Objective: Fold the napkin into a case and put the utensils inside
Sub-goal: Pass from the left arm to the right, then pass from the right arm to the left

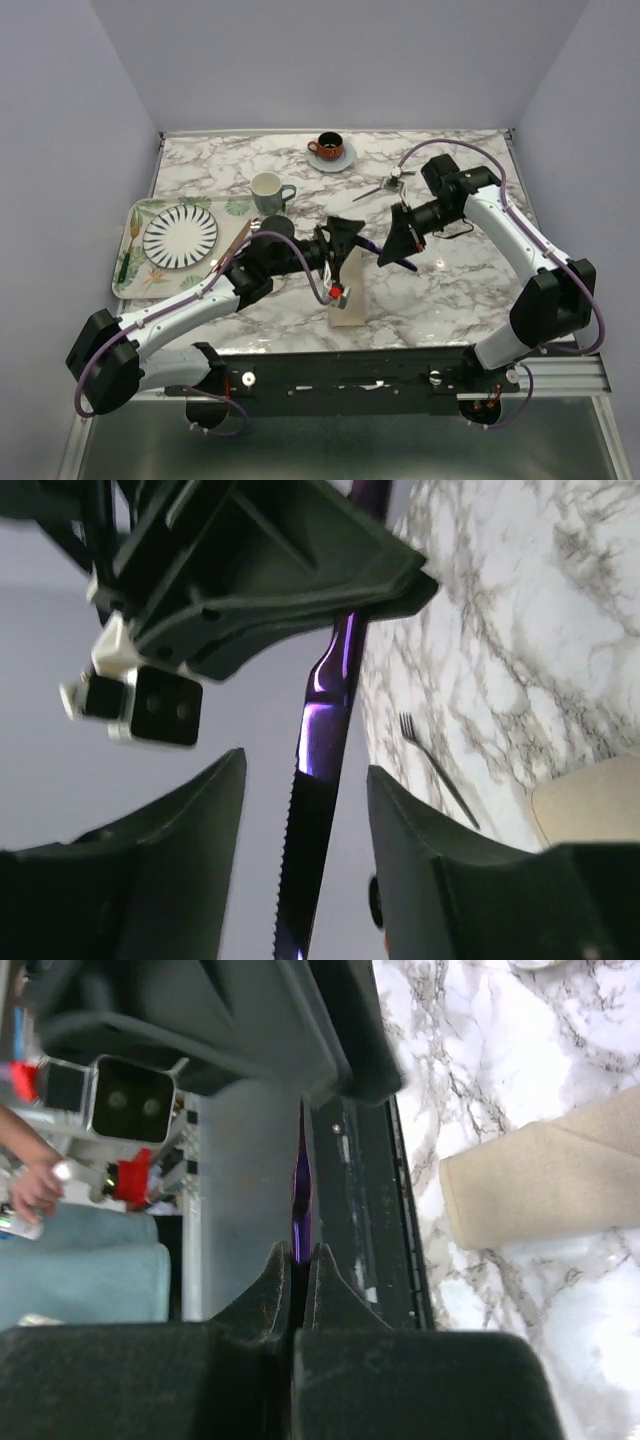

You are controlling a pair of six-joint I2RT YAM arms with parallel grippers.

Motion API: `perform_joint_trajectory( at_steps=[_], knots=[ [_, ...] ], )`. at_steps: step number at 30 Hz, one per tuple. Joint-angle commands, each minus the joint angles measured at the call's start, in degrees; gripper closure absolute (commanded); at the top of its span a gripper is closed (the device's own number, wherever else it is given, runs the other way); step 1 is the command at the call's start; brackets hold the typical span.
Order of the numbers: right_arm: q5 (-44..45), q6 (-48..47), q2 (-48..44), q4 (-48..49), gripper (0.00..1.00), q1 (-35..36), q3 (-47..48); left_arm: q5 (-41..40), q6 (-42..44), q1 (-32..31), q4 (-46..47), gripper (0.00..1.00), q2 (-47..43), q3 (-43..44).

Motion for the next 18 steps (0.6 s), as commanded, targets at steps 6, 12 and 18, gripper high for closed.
perform_joint_trajectory(
  at_steps=[6, 12, 18],
  knots=[
    [20.4, 49.2, -11.4, 54.6, 0.99, 0.3, -5.5, -36.3, -55.9, 2.3, -17.5, 0.01, -3.7, 18.5],
    [33.7, 59.2, -11.7, 67.3, 0.99, 0.5, -8.0, -26.5, -87.5, 7.1, -28.9, 0.01, 1.8, 31.5],
    [44.7, 58.8, -13.6, 67.9, 0.99, 4.1, -7.4, -18.0, -115.6, 12.5, -19.1, 0.07, 3.9, 29.4]
  ],
)
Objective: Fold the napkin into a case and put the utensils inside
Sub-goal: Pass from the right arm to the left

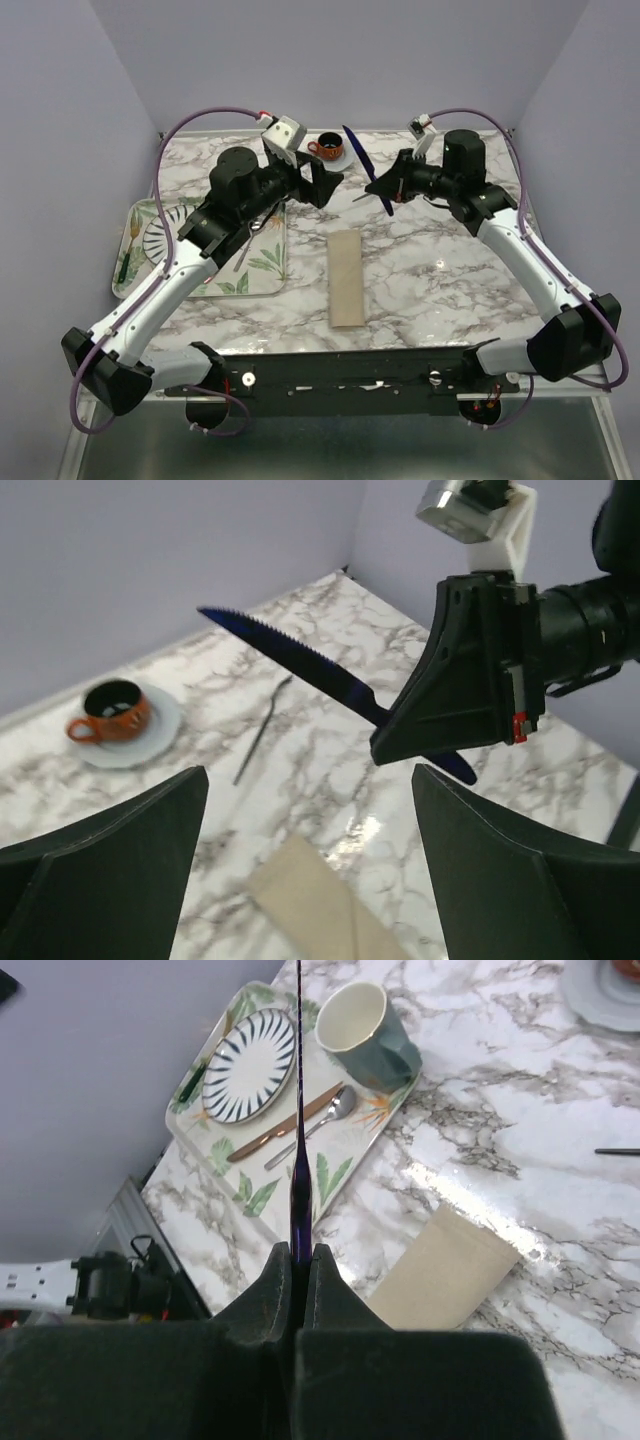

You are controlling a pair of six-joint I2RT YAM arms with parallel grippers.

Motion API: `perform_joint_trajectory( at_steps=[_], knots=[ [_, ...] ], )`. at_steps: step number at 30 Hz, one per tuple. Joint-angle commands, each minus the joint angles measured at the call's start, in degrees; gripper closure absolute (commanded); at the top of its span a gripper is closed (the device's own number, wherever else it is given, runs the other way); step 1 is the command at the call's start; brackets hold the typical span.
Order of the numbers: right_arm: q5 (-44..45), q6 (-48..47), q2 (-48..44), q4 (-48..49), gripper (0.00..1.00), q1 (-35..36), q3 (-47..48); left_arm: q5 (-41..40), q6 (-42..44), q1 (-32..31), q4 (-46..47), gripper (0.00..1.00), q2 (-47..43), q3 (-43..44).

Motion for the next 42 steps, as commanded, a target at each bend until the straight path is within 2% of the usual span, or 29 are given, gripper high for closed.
perform_joint_trajectory(
  at_steps=[1, 2, 4, 6, 16, 22, 27, 33, 37, 42],
  knots=[
    [13.2, 2.5, -2.7, 6.9, 0.99, 4.1, -0.1, 7.4, -29.8, 2.4, 1.1, 0.12, 4.9, -0.3],
    [14.1, 2.0, -3.2, 6.9, 0.99, 4.6, -0.4, 7.6, -34.4, 2.4, 1.1, 0.16, 5.7, 0.1],
    [17.2, 0.1, -5.0, 6.9, 0.99, 6.7, -1.6, 9.2, -37.9, 2.5, 2.0, 0.24, 7.7, 0.6],
    [18.7, -2.4, -6.6, 6.9, 0.99, 7.8, -2.7, 9.9, -41.4, 2.2, 3.8, 0.27, 8.7, 0.6],
    [20.5, -4.9, -8.7, 7.9, 0.99, 10.2, -5.8, 10.6, -47.3, 1.1, 8.3, 0.46, 10.3, -2.0],
    [20.1, -4.7, -8.4, 9.0, 0.99, 10.6, -5.4, 9.8, -49.4, 0.1, 9.3, 0.44, 11.2, -2.8],
    [19.3, -3.9, -9.1, 9.5, 0.99, 11.0, -6.2, 7.1, -50.0, -0.3, 6.3, 0.42, 11.9, -1.7],
    [18.3, -3.9, -9.6, 10.1, 0.99, 11.2, -7.1, 6.7, -49.8, -1.3, 5.8, 0.47, 13.0, -0.1],
    [17.8, -3.8, -10.0, 10.1, 0.99, 11.6, -7.5, 6.4, -50.7, -1.4, 5.9, 0.56, 13.8, 0.0],
    [17.3, -3.6, -10.8, 10.1, 0.99, 11.9, -8.1, 5.6, -51.3, -1.4, 5.8, 0.59, 14.1, 0.0]
  ],
)
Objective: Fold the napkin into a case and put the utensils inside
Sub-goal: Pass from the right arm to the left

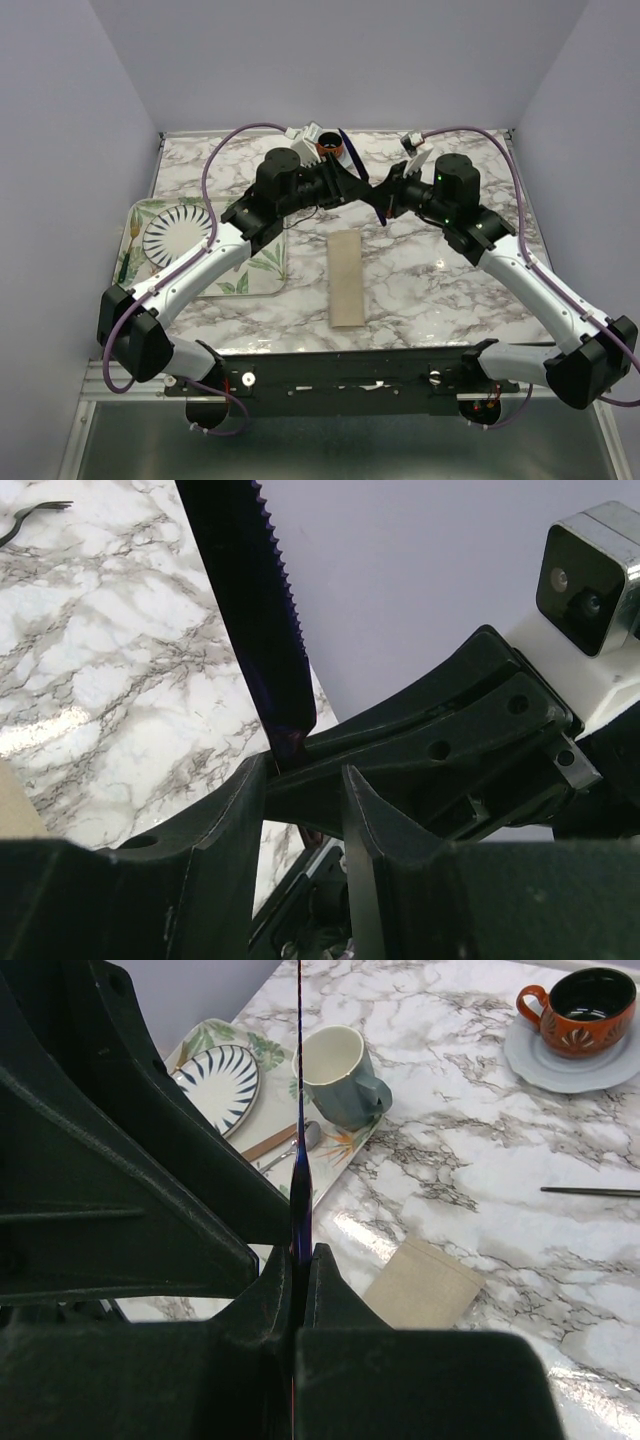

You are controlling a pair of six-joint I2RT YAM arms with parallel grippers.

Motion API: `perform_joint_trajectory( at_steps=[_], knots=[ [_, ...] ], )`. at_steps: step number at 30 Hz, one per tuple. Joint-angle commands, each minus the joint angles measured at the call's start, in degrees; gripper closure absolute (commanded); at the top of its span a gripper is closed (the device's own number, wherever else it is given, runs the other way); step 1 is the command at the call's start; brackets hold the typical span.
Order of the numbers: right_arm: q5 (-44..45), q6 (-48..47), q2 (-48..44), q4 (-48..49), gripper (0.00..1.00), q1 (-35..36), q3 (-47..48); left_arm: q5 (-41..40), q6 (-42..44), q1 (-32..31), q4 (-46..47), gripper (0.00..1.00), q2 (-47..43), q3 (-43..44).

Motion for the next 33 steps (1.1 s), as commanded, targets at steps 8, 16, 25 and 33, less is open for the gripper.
perform_joint_trajectory(
  at_steps=[8, 16, 25, 33],
  knots=[
    [-1.8, 0.6, -3.3, 3.2, 0.99, 1.3, -1.2, -2.5, -4.5, 1.4, -0.2, 0.59, 2.0, 1.0],
    [-2.3, 0.7, -3.5, 3.2, 0.99, 1.3, -1.7, -2.0, -5.5, 1.9, 0.9, 0.59, 2.2, 0.9],
    [-3.3, 1.4, -2.8, 3.9, 0.99, 1.3, -1.7, -0.6, -5.8, 1.6, 2.4, 0.58, 2.9, 0.6],
    [-3.4, 1.9, -1.8, 4.0, 0.99, 1.3, -1.1, -1.3, -6.0, 1.2, 1.6, 0.61, 2.9, 0.4]
  ],
)
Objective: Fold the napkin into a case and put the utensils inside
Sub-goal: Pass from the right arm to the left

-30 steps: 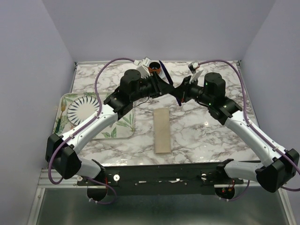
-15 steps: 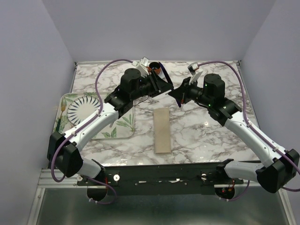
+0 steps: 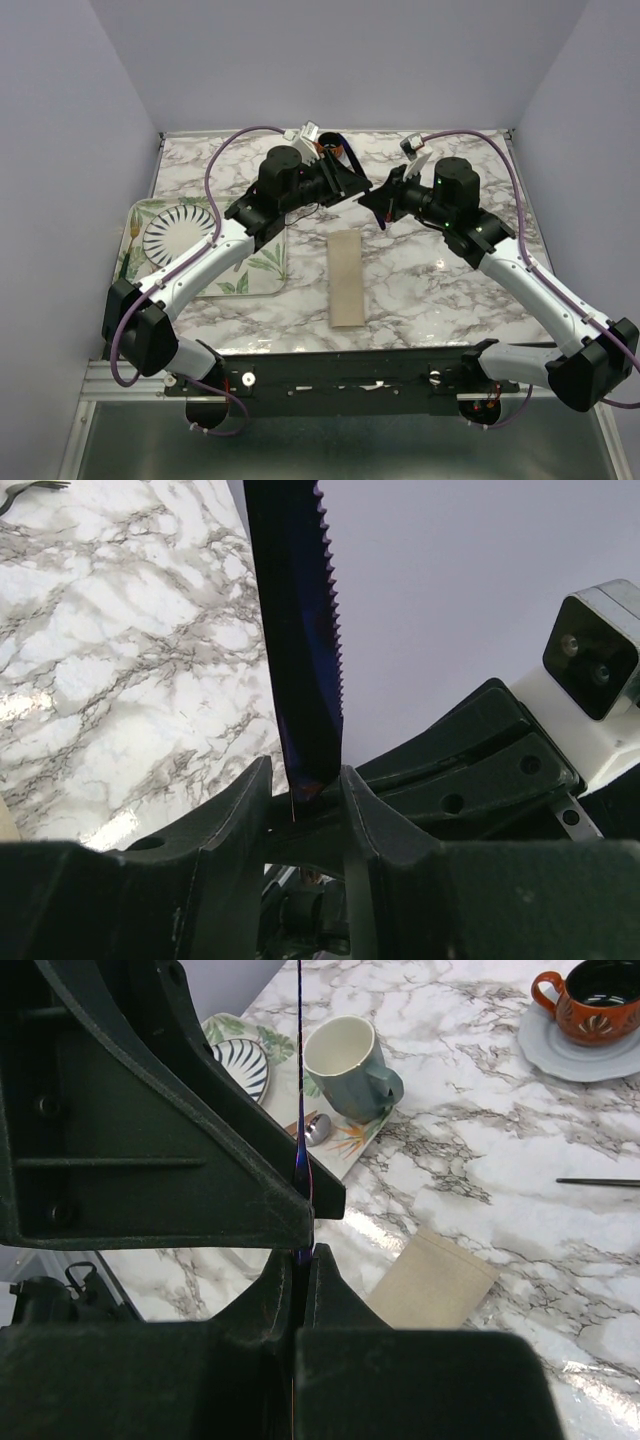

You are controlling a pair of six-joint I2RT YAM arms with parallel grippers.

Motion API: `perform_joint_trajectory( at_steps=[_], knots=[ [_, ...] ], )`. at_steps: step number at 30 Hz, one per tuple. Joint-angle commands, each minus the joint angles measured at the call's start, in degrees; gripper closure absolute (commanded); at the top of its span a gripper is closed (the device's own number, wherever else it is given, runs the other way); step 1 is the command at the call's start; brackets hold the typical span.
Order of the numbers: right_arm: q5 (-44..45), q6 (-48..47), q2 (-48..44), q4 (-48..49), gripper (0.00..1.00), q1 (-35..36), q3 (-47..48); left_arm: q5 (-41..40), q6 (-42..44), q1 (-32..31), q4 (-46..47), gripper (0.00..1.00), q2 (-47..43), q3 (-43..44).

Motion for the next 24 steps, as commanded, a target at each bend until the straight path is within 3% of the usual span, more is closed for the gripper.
perform_joint_trajectory(
  at_steps=[1, 6, 7, 8, 9, 12, 13, 16, 20, 24],
  knots=[
    [-3.2, 1.0, -0.7, 3.5, 0.99, 0.9, 0.5, -1.6, 0.0, 0.1, 0.2, 0.64, 0.8, 0.3],
    [-4.1, 1.2, -0.5, 3.7, 0.99, 0.9, 0.3, -1.9, 0.7, 0.1, -0.9, 0.84, 1.1, 0.4],
    [-4.2, 1.1, -0.4, 3.7, 0.96, 0.8, 0.4, -1.9, 1.3, 0.0, -1.3, 0.95, 1.1, 0.5],
    [-4.1, 1.1, -0.4, 3.7, 0.91, 0.8, 0.3, -1.9, 2.6, 0.1, -1.6, 1.0, 1.1, 0.8],
    [-4.0, 1.1, -0.3, 3.7, 0.8, 0.8, 0.2, -1.8, 3.5, 0.2, -3.4, 1.0, 1.0, 0.9],
    [-2.6, 0.9, -0.5, 2.4, 0.62, 0.7, -0.1, -1.7, 7.3, 0.6, -7.3, 1.0, 0.7, 1.2],
    [-2.0, 0.0, -0.7, 1.8, 0.5, 0.6, 0.0, -1.6, 8.3, 1.3, -8.1, 1.0, 0.6, 1.2],
    [-1.8, -1.6, -1.0, -1.8, 0.32, -0.3, 0.8, -0.3, 12.2, 2.5, -11.7, 1.0, 0.5, 0.2],
    [-3.0, -3.6, -0.2, -8.3, 0.17, -3.0, 2.4, 1.7, 15.1, 3.3, -14.6, 1.0, 1.1, -1.9],
    [-7.6, -5.5, 3.3, -17.2, 0.14, -7.2, 2.4, 1.1, 16.1, 3.2, -19.0, 1.0, 3.4, -1.9]
  ],
)
